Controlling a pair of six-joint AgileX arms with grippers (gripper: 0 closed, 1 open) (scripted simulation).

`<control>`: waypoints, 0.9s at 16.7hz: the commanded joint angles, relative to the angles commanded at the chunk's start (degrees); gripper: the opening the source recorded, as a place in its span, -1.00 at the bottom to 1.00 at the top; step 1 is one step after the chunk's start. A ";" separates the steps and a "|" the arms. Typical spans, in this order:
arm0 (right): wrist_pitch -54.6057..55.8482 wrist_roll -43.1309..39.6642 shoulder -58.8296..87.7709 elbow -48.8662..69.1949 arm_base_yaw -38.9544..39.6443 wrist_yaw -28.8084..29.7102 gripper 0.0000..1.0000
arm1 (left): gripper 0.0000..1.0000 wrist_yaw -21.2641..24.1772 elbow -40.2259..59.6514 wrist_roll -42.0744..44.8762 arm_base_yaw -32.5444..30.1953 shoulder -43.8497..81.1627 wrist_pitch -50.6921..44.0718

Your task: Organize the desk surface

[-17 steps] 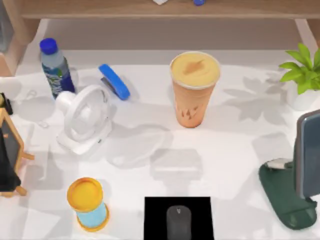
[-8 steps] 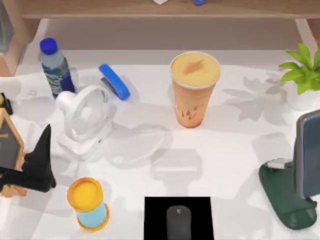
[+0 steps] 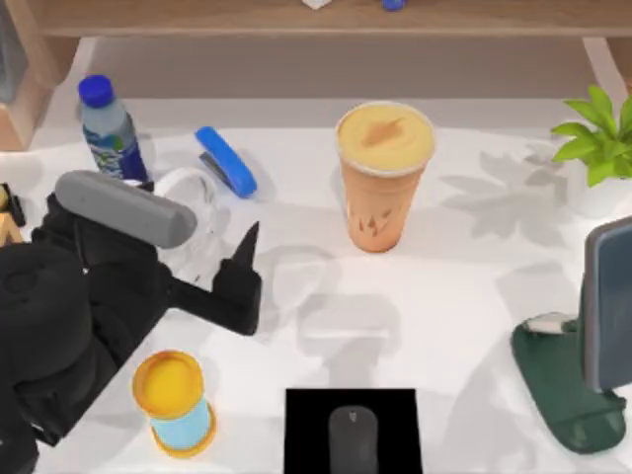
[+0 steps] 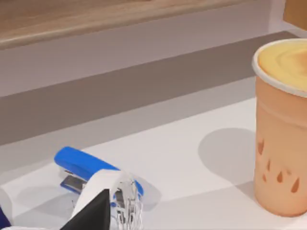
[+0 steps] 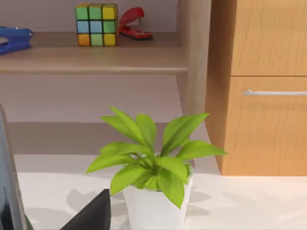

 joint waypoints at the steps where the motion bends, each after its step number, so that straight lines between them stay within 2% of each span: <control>1: 0.00 0.00 0.00 0.00 0.00 0.00 1.00 | 1.00 -2.45 2.20 -0.06 -2.46 5.94 3.01; 8: 0.00 0.00 0.00 0.00 0.00 0.00 1.00 | 1.00 -21.76 19.89 -0.17 -15.74 44.90 23.89; 12: 0.00 0.00 0.00 0.00 0.00 0.00 1.00 | 1.00 -31.63 30.33 -0.06 -19.51 61.47 34.10; 15: 0.00 0.00 0.00 0.00 0.00 0.00 1.00 | 1.00 -37.32 37.25 0.06 -20.11 69.26 39.89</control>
